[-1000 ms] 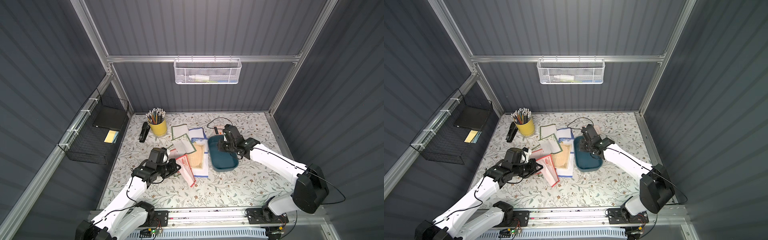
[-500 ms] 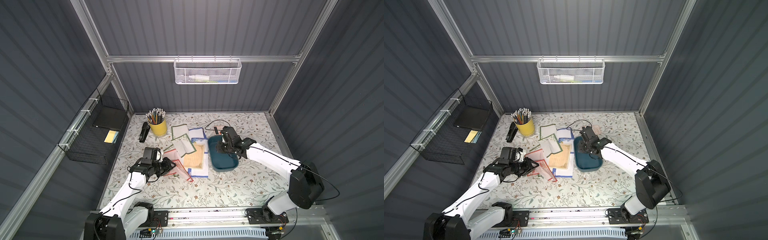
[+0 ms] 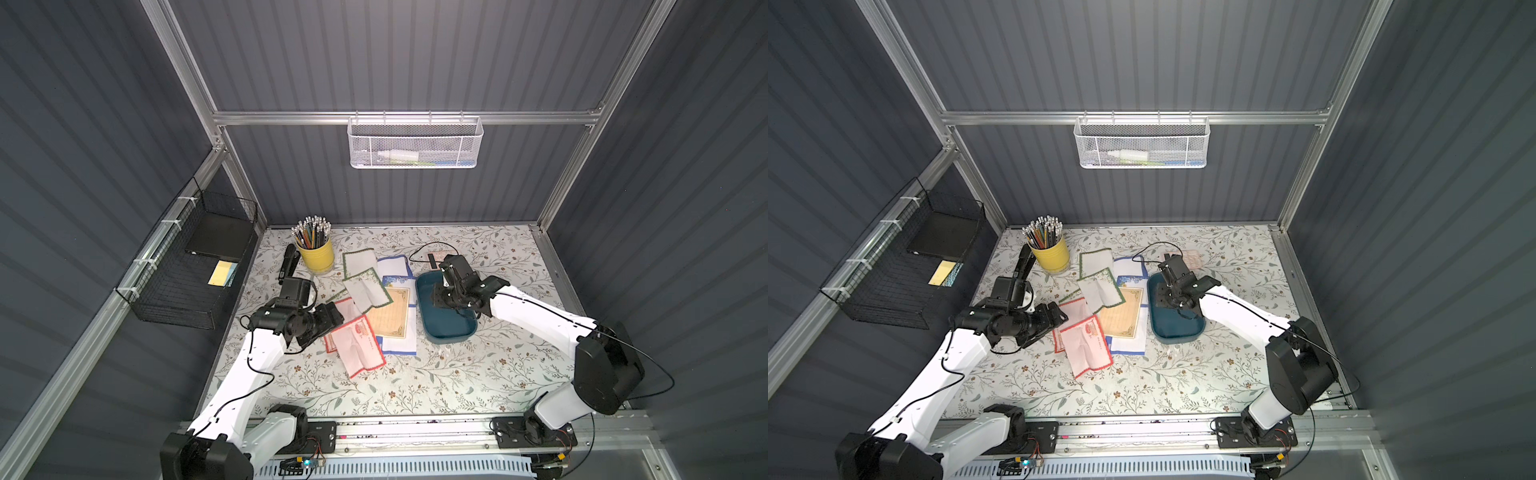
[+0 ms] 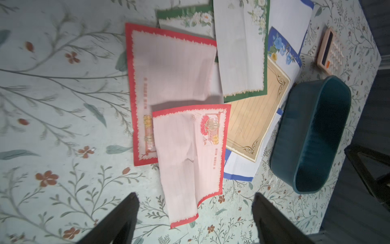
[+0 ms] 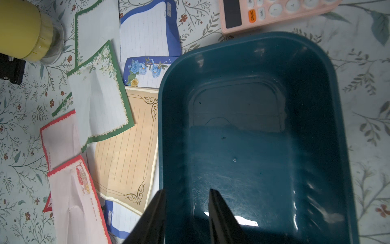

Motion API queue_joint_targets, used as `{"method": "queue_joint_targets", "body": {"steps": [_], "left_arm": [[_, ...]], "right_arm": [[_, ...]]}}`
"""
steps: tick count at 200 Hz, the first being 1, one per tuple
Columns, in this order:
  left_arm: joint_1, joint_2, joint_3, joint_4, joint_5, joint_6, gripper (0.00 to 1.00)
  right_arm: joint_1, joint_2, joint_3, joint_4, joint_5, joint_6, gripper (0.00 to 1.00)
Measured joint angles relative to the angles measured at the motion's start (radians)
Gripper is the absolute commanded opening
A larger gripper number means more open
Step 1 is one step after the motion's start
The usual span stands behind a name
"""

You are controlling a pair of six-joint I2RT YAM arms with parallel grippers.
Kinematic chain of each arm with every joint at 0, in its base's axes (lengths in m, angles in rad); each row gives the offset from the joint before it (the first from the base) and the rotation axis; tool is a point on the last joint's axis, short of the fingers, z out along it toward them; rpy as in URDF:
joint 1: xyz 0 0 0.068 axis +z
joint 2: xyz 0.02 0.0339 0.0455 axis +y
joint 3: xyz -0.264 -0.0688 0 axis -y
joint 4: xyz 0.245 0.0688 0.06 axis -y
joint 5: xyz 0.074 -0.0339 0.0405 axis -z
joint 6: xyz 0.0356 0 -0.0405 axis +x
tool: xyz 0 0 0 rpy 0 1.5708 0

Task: Take out the stationery paper from the storage box
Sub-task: Place the stationery paper at the center of the board, then reset both arms

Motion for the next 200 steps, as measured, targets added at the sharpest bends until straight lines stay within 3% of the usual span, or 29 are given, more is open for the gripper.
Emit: {"method": "queue_joint_targets", "body": {"steps": [14,59,70,87,146,175,200], "left_arm": [[0.000,0.012,0.104,-0.052,-0.051,0.015,0.98],[0.000,0.038,0.387,0.027,-0.220,0.095,0.99],[0.000,0.056,0.429,0.089,-0.279,0.115,0.99],[0.000,0.067,0.441,0.209,-0.359,0.143,0.99],[-0.002,0.020,0.199,0.659,-0.526,0.344,0.99],[-0.002,0.058,0.065,0.812,-0.524,0.464,0.99],[-0.006,0.060,-0.155,1.000,-0.499,0.528,0.99]], "right_arm": [[0.000,-0.003,0.000,0.000,0.005,0.002,0.44],[0.000,-0.117,-0.016,0.018,0.073,-0.006,0.68],[0.000,-0.177,-0.019,0.037,0.106,-0.015,0.92],[0.000,-0.283,-0.034,0.084,0.170,-0.031,0.98],[-0.003,-0.710,-0.296,0.365,0.499,-0.132,0.99],[-0.003,-0.797,-0.447,0.476,0.587,-0.223,0.99],[-0.003,-0.812,-0.526,0.513,0.650,-0.287,0.99]]}}
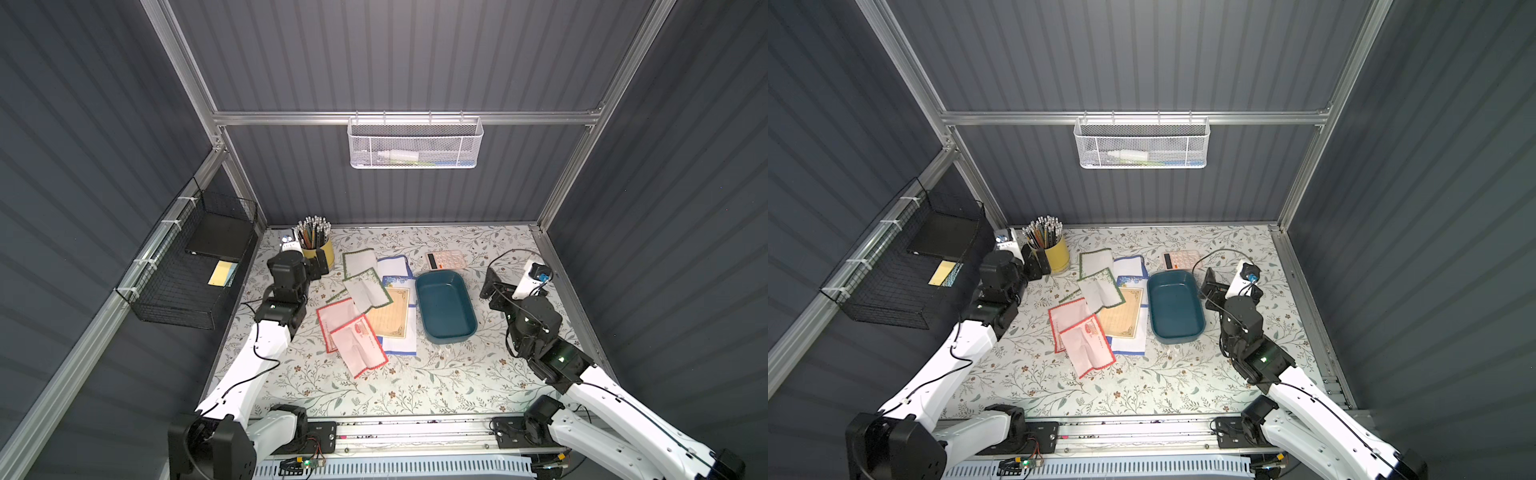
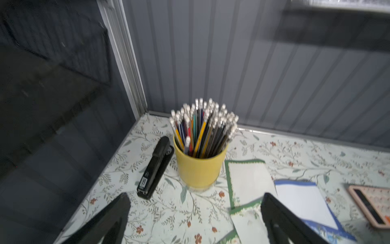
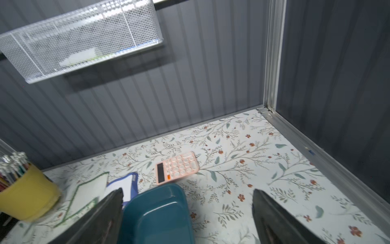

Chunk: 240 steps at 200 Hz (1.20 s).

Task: Take out the stationery paper from the storage box
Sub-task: Reset both arms

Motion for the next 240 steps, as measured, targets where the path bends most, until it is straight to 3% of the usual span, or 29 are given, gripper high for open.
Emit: {"method": "queue_joint_targets", "body": {"steps": [38,82,142,178,240], "left_arm": [[-0.001,-0.080,-0.333,0.334,0.021,0.075,0.99],[-0.001,0.035,-0.402,0.637,0.027,0.115,0.99],[-0.001,0.233,-0.537,0.949,0.024,0.117,0.99],[0.000,0.304,-0.531,1.077,0.029,0.126,0.99],[0.000,0.453,-0.455,1.167,0.039,0.164,0.99]], "right_arm": [[-0.014,-0.032,-0.111,0.093,0.100,-0.103,0.99],[-0.076,-0.036,-0.321,0.266,0.184,-0.205,0.99],[-0.246,-0.048,-0.521,0.578,0.138,-0.223,0.99],[-0.365,0.200,-0.583,0.842,0.061,-0.210,0.99],[-0.447,0.580,-0.525,1.162,-0.059,-0.219,0.99]]}}
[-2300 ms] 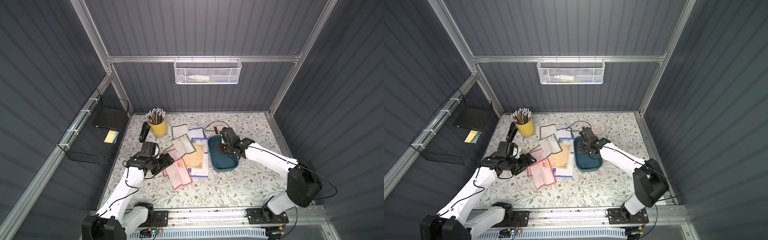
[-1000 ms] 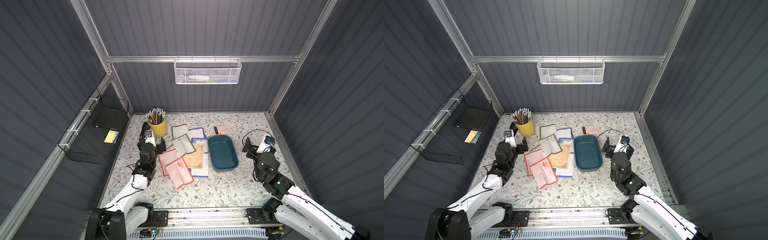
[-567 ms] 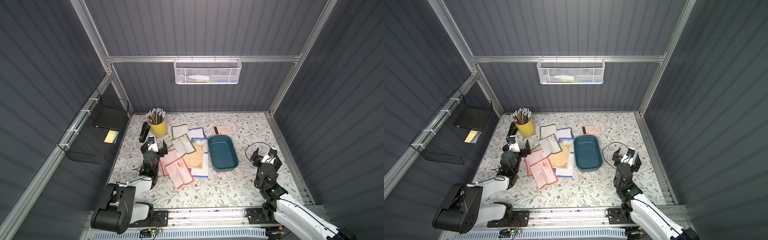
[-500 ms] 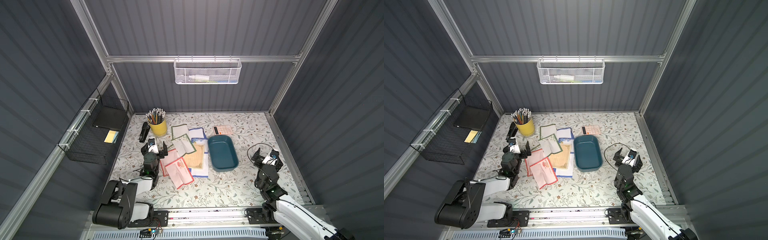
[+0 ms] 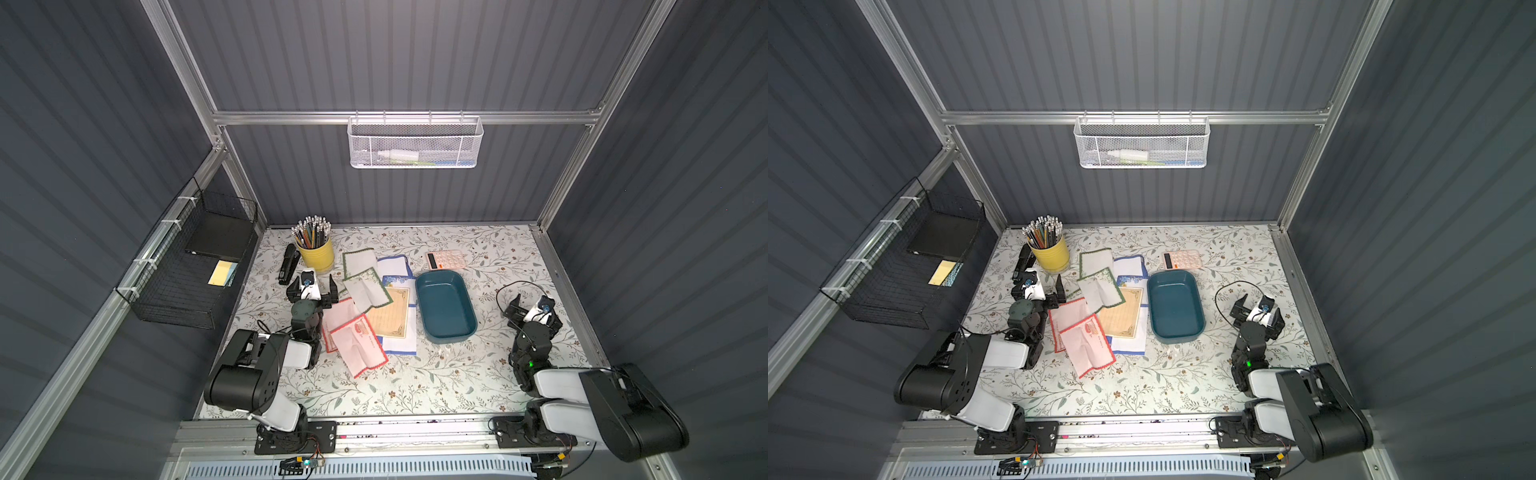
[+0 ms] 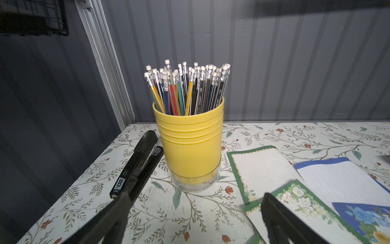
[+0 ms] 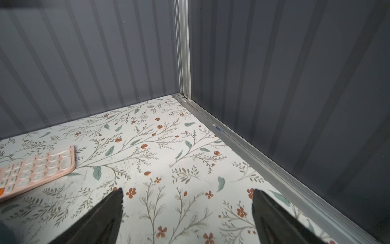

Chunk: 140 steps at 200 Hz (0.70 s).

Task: Take out the stationery paper from the storage box
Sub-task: Reset both arms

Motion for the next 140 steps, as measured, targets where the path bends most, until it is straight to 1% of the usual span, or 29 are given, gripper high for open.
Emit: {"method": "queue_joint_targets", "body": {"steps": [23,46,54,65,72,92,115,140], "left_arm": [[0.010,0.038,0.006,0.026,0.000,0.003,0.99],[0.043,0.089,0.010,0.088,0.017,-0.002,0.99],[0.061,0.103,0.019,0.070,0.032,-0.010,0.99],[0.081,0.116,0.029,0.069,0.047,-0.018,0.99],[0.089,0.117,0.036,0.058,0.057,-0.024,0.99],[0.124,0.117,0.057,0.048,0.098,-0.043,0.99],[0.140,0.117,0.064,0.039,0.125,-0.056,0.99],[0.141,0.117,0.065,0.029,0.132,-0.066,0.99]], "right_arm": [[-0.016,0.123,0.023,0.111,-0.047,-0.017,0.99],[-0.032,0.140,0.040,0.113,-0.124,-0.026,0.99],[-0.050,0.143,0.045,0.121,-0.157,-0.024,0.99],[-0.075,0.194,0.049,0.194,-0.188,-0.026,0.99],[-0.087,0.229,0.058,0.208,-0.203,-0.027,0.99],[-0.118,0.219,0.116,0.076,-0.263,-0.002,0.99],[-0.152,0.230,0.136,0.116,-0.312,0.009,0.99],[-0.156,0.205,0.143,0.041,-0.341,0.025,0.99]]}}
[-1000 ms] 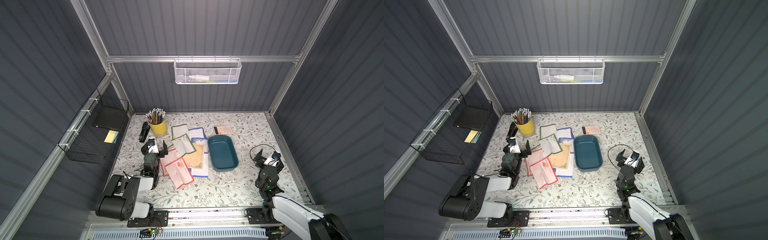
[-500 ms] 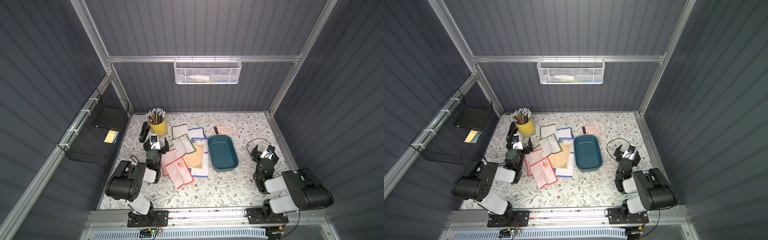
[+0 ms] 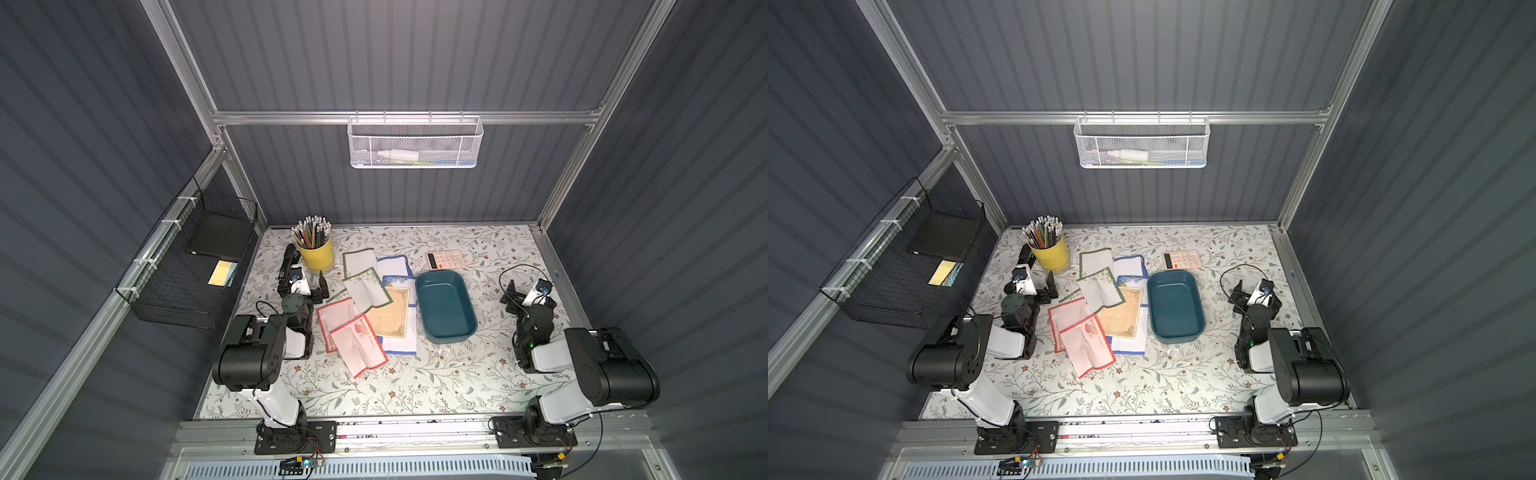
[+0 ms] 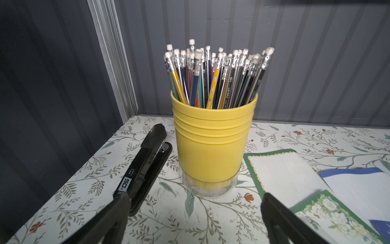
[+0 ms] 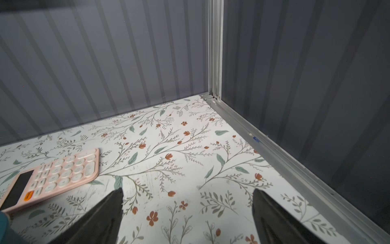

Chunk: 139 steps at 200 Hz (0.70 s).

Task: Take out the stationery paper from the storage box
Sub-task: Reset both arms

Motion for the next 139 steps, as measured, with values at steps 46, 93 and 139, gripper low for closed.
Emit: {"method": "queue_joint_targets", "body": {"steps": [46,93,139], "left_arm": [[0.000,0.000,0.000,-0.002,0.000,-0.008,0.99],[0.000,0.000,0.000,-0.002,0.000,-0.010,0.99],[0.000,0.000,0.002,-0.016,0.000,-0.010,0.99]], "right_arm": [[0.000,-0.009,0.000,-0.026,-0.021,0.008,0.99],[0.000,-0.010,0.000,-0.051,-0.027,0.010,0.99],[0.000,-0.010,0.000,-0.056,-0.030,0.010,0.99]]}}
